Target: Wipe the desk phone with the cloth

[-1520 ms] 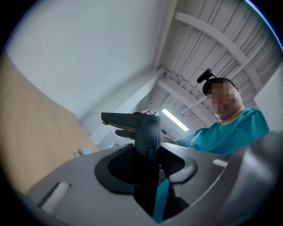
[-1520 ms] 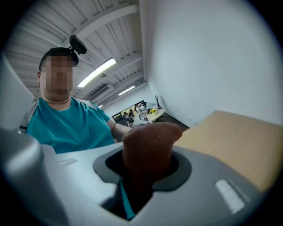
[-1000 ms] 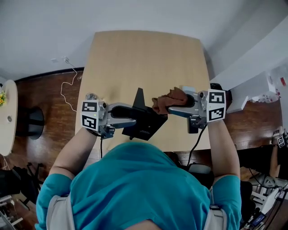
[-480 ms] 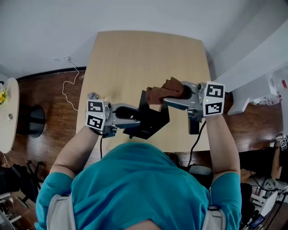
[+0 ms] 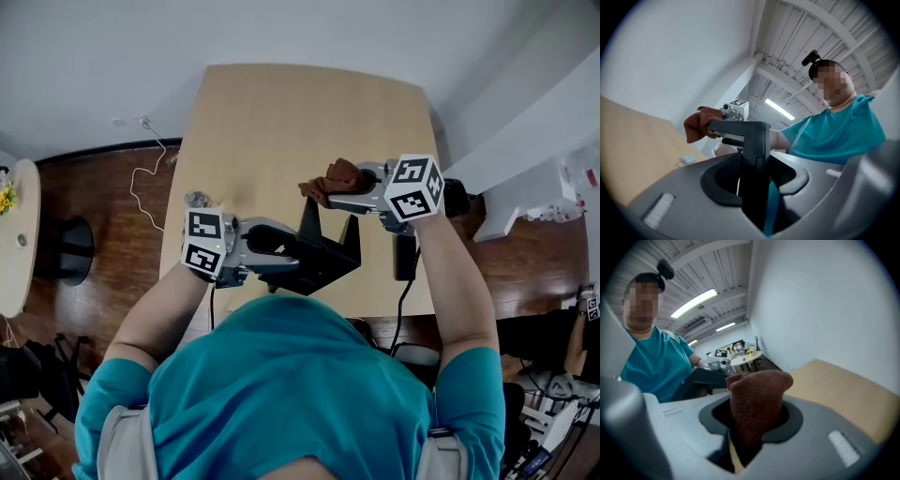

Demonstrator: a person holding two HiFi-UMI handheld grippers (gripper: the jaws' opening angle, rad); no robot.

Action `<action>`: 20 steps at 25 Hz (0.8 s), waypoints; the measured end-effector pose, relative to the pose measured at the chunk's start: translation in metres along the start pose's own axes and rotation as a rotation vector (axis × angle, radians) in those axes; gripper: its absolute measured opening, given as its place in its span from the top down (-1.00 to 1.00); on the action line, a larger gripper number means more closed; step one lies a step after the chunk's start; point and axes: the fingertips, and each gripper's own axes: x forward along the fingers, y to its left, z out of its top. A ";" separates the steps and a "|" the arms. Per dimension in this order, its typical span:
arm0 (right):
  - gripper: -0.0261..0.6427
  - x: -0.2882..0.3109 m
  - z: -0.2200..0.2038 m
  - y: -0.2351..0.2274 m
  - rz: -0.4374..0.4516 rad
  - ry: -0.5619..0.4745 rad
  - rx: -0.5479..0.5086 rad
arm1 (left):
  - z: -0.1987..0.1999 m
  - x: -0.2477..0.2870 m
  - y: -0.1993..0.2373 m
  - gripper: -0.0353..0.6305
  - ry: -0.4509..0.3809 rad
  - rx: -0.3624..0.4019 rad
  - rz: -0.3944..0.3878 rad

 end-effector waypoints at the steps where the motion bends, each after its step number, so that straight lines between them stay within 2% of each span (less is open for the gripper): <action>1: 0.51 -0.001 -0.005 -0.010 -0.040 0.006 0.006 | 0.002 -0.003 0.002 0.34 -0.014 -0.002 0.008; 3: 0.51 -0.017 0.001 -0.023 -0.110 -0.090 0.025 | 0.011 -0.012 0.009 0.34 -0.074 -0.030 0.019; 6: 0.51 -0.066 0.033 -0.012 -0.180 -0.399 0.040 | 0.031 -0.034 0.015 0.34 -0.243 -0.120 -0.014; 8: 0.51 -0.093 0.051 0.013 -0.200 -0.560 0.003 | 0.043 -0.051 0.017 0.34 -0.369 -0.172 -0.055; 11: 0.51 -0.109 0.071 0.049 -0.191 -0.711 -0.069 | 0.056 -0.070 0.022 0.34 -0.520 -0.236 -0.113; 13: 0.51 -0.103 0.082 0.067 -0.158 -0.767 -0.116 | 0.061 -0.079 0.026 0.34 -0.594 -0.273 -0.159; 16: 0.51 -0.083 0.090 0.078 -0.111 -0.769 -0.176 | 0.063 -0.080 0.025 0.34 -0.664 -0.305 -0.231; 20: 0.51 -0.070 0.081 0.057 -0.131 -0.751 -0.146 | 0.066 -0.062 0.015 0.33 -0.641 -0.310 -0.296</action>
